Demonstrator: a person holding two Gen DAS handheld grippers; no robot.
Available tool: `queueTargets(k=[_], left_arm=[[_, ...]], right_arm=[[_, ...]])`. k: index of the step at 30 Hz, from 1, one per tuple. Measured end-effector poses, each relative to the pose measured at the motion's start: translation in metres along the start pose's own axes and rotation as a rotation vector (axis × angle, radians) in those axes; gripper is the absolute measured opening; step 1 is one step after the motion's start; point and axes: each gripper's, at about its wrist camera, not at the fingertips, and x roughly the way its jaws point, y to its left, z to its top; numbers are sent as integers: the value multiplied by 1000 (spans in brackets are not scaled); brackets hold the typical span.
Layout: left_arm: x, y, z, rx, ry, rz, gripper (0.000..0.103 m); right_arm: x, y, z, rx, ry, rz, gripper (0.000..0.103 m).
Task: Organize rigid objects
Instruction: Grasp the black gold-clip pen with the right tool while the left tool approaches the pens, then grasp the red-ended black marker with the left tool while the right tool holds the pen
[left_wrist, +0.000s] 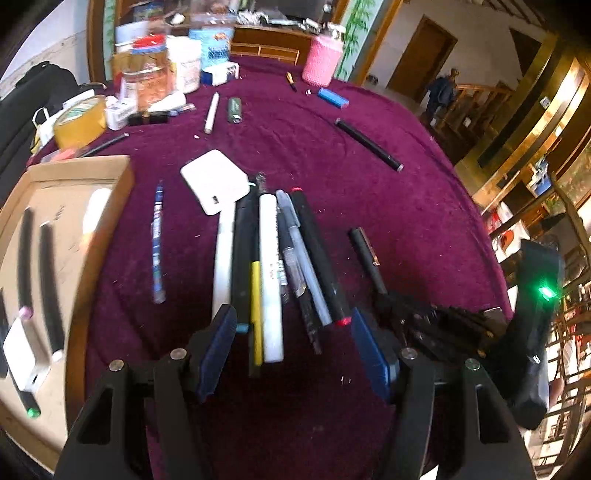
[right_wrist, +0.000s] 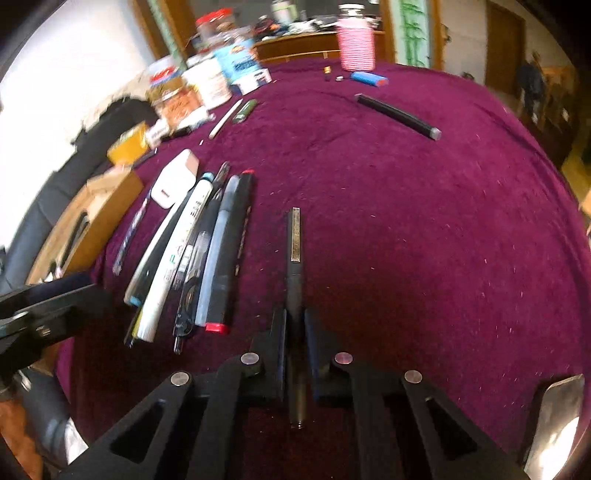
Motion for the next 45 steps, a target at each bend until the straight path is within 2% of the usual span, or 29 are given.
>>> queueTargets(k=[4, 8, 13, 16, 20, 23, 24, 26, 28, 34, 40, 45], left_arm=[[18, -19, 17, 53, 2, -24, 63], [47, -20, 34, 9, 75, -59, 56], [71, -28, 49, 3, 106, -40, 52], [80, -33, 54, 14, 117, -19, 40], [91, -35, 52, 23, 148, -16, 38], [92, -37, 51, 39, 133, 2, 37], [92, -39, 51, 44, 129, 9, 36], [91, -40, 48, 65, 115, 54, 19], [89, -38, 45, 89, 110, 57, 16], [68, -26, 27, 35, 130, -41, 15], [23, -11, 4, 3, 40, -97, 15], [-7, 7, -7, -33, -7, -104, 15]], right_arm=[[-1, -10, 0, 70, -31, 32, 9], [0, -17, 1, 119, -30, 70, 9], [1, -17, 1, 125, -34, 76, 9], [2, -18, 1, 130, -35, 82, 9], [1, -20, 1, 140, -34, 93, 9], [1, -20, 1, 139, -35, 93, 9], [1, -20, 1, 138, -35, 91, 9], [1, -20, 1, 134, -35, 88, 9], [1, -20, 1, 130, -35, 85, 10], [1, -16, 1, 114, -36, 69, 9], [1, -13, 1, 101, -40, 50, 9], [-4, -10, -2, 86, -68, 44, 9]])
